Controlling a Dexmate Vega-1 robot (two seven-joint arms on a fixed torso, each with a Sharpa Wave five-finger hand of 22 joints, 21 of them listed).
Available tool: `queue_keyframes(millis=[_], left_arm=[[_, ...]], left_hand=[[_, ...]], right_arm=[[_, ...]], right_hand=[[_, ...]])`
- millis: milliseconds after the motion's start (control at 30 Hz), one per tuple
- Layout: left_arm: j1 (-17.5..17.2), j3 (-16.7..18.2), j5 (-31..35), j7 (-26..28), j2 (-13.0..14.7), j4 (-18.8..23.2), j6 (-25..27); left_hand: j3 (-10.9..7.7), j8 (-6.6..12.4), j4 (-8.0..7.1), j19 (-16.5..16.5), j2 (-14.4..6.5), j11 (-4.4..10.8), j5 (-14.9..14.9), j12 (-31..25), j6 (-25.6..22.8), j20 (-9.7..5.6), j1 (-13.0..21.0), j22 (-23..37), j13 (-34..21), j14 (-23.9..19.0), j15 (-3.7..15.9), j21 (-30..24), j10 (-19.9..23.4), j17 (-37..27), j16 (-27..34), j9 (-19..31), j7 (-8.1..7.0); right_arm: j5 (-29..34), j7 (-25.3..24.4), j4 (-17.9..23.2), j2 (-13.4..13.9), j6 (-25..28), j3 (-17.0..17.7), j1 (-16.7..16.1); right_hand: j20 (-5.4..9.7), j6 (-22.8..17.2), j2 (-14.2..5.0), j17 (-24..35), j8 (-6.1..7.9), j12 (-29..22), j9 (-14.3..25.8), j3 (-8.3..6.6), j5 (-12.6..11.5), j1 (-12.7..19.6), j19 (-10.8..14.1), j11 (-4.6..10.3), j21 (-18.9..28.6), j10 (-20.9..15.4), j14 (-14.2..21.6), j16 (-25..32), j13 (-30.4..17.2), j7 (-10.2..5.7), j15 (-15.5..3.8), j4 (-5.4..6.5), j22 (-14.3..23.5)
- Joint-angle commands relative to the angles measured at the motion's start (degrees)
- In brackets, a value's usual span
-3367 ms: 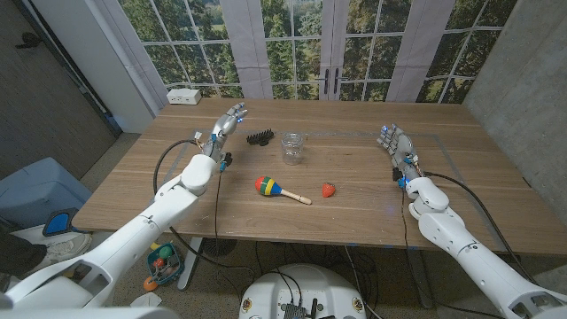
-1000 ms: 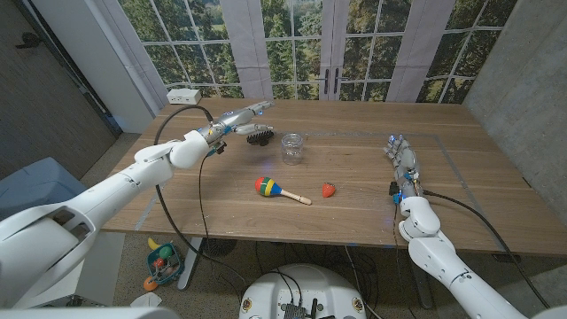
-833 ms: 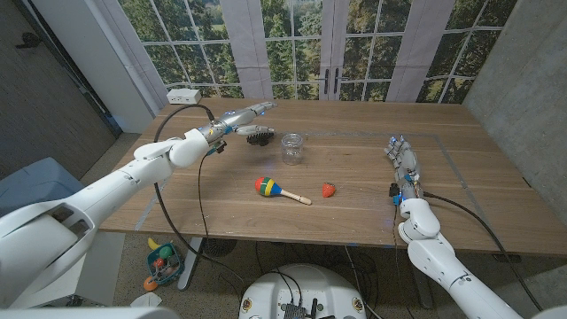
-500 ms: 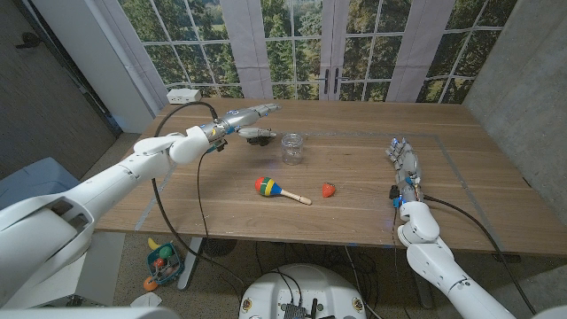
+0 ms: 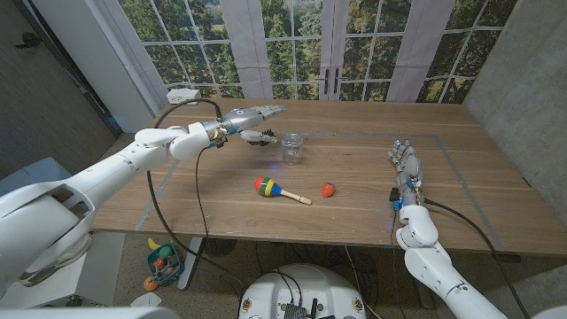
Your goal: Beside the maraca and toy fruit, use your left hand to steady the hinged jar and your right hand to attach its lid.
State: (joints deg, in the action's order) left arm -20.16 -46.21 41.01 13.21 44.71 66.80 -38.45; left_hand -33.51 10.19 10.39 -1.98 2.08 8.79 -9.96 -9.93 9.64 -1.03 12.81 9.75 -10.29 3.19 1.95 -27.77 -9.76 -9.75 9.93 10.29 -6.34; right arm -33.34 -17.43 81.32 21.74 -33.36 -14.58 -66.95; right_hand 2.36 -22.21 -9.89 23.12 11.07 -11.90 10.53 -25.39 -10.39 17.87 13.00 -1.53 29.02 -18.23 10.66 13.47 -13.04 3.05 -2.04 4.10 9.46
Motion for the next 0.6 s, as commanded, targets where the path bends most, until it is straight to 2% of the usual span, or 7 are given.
queue_keyframes(millis=[33, 433, 600], left_arm=[[4.47, -5.07, 14.65, 10.54, 0.08, -3.86, -4.27], [8.74, -11.25, 20.32, 17.81, -1.23, -10.22, -4.88], [10.73, -14.05, 21.95, 21.18, -2.29, -13.14, -5.13]], left_hand=[[0.75, 0.44, -0.03, 0.29, 0.91, -0.02, 0.12, 0.17, 2.30, 0.03, 0.62, 0.31, -0.10, 1.31, 2.66, 0.66, -2.12, -0.19, 0.10, 0.27, -0.04], [1.65, 0.68, -0.37, 2.00, 1.36, -0.03, 0.05, 0.08, 5.58, -0.11, 1.65, 0.41, -0.16, 3.50, 2.65, 2.34, -5.03, -0.26, -0.04, 0.48, -0.55], [2.11, 0.90, -0.53, 3.77, 1.41, 0.27, 0.04, 0.00, 6.77, 0.00, 1.94, 0.45, -0.17, 4.63, 2.59, 3.48, -6.16, -0.29, -0.07, 0.60, -0.53]], right_arm=[[0.75, -1.10, -0.70, -1.85, -1.21, 0.11, -0.56], [1.89, -2.02, -0.48, -2.45, -1.91, 0.02, -0.78], [1.99, -2.59, -0.20, -2.87, -2.11, 0.12, -1.04]], right_hand=[[1.03, -0.59, -0.01, -0.09, 0.40, -0.19, 0.15, 0.06, 0.19, 0.03, 0.54, -0.12, -0.22, -0.66, 0.54, 0.52, -0.04, 0.23, 0.16, -0.20, 0.16], [0.95, -0.87, 0.03, -0.13, 0.44, -0.26, 0.16, 0.12, 0.21, -0.24, 0.71, -0.26, -0.52, -0.93, 0.63, 0.60, 0.02, 0.41, 0.34, -0.24, 0.17], [0.92, -0.96, 0.02, -0.14, 0.45, -0.25, 0.17, 0.14, 0.21, -0.32, 0.76, -0.23, -0.65, -0.91, 0.67, 0.64, 0.04, 0.44, 0.41, -0.28, 0.18]])
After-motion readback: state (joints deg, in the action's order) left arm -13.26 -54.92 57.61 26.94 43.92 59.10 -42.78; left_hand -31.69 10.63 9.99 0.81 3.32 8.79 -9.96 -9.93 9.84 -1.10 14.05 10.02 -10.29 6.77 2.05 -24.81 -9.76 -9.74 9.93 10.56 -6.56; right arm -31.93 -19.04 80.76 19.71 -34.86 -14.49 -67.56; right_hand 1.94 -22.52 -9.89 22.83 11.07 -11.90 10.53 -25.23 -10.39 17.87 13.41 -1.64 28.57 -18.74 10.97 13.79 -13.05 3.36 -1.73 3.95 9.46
